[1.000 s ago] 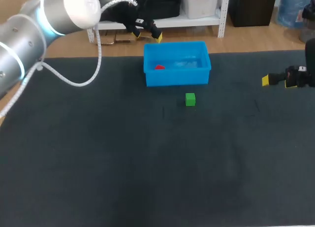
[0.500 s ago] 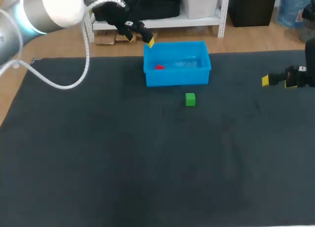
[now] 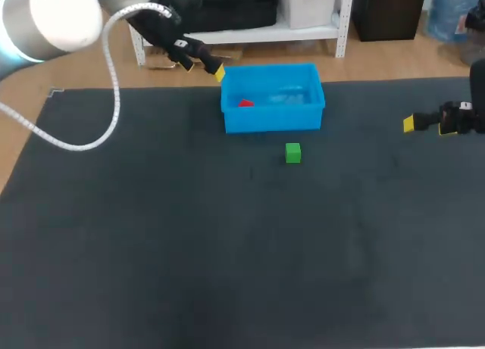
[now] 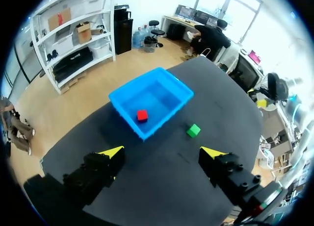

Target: Use the left arm to pick the red cube and place it into the blue plastic box first, then use the right arm to grasp the green cube and put it into the same blue plastic box after the first action is fully finished.

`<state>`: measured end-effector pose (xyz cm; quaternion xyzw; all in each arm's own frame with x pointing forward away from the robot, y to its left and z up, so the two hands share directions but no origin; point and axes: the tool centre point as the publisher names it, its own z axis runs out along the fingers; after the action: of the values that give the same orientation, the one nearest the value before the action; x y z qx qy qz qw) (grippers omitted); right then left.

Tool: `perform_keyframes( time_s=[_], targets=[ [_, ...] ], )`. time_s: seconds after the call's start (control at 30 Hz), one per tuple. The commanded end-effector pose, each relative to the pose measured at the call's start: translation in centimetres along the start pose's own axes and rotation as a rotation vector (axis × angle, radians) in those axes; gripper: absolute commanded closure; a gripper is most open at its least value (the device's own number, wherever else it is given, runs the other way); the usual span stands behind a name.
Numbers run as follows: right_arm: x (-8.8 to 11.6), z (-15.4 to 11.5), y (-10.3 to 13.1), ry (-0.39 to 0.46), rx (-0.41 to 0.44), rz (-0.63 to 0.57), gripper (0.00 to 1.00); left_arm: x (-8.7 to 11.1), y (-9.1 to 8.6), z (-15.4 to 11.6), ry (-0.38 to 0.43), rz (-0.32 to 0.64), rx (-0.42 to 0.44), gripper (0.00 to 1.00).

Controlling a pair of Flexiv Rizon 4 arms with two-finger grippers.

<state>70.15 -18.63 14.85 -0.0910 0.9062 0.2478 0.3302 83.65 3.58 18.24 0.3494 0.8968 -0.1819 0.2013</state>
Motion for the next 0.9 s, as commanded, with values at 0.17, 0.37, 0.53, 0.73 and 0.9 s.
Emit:
perform_keyframes(
  time_s=[0.17, 0.37, 0.53, 0.73, 0.9],
  targets=[
    [0.0, 0.0, 0.0, 0.000, 0.000, 0.000, 0.00, 2.0, -0.8, -1.6, -0.171, 0.010, 0.059, 0.00],
    [0.0, 0.0, 0.0, 0.000, 0.000, 0.000, 0.00, 3.2, -1.2, -2.2, -0.175, 0.017, 0.089, 0.00],
    [0.0, 0.0, 0.0, 0.000, 0.000, 0.000, 0.00, 4.3, -1.7, -2.5, -0.174, 0.026, 0.112, 0.00],
    [0.0, 0.0, 0.0, 0.000, 0.000, 0.000, 0.00, 5.3, -1.8, -2.6, -0.169, 0.030, 0.119, 0.00],
    [0.0, 0.0, 0.0, 0.000, 0.000, 0.000, 0.00, 6.4, -1.7, -2.6, -0.159, 0.019, 0.118, 0.00]
  ],
)
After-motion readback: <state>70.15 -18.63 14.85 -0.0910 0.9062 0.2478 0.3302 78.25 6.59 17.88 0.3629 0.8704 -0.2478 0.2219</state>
